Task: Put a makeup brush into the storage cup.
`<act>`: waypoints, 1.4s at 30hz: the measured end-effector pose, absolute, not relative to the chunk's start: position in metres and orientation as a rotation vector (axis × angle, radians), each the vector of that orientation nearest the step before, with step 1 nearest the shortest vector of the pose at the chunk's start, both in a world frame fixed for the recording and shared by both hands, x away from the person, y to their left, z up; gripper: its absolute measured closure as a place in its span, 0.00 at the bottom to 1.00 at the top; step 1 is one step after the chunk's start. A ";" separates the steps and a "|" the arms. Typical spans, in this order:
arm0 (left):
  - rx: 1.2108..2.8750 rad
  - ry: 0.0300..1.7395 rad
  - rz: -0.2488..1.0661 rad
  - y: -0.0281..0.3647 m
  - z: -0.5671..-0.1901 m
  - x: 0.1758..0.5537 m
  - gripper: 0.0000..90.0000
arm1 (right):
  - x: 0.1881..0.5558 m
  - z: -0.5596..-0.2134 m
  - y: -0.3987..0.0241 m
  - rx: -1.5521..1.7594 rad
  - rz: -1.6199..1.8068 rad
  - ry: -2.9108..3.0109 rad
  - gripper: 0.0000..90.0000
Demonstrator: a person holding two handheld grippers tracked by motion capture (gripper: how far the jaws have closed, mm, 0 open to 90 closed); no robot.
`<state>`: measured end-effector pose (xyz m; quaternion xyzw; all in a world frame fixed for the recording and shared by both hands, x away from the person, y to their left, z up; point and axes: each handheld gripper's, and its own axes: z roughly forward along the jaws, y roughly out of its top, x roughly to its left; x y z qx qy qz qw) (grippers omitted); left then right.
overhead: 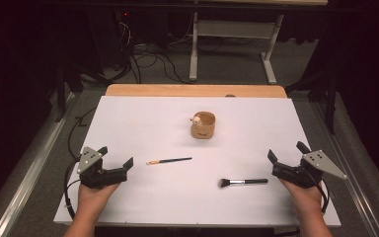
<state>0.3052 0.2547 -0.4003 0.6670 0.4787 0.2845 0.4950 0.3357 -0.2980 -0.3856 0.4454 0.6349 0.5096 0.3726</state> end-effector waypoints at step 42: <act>1.560 1.208 0.656 0.262 -0.398 0.307 0.01 | 0.342 -0.373 -0.290 1.114 1.294 1.657 0.02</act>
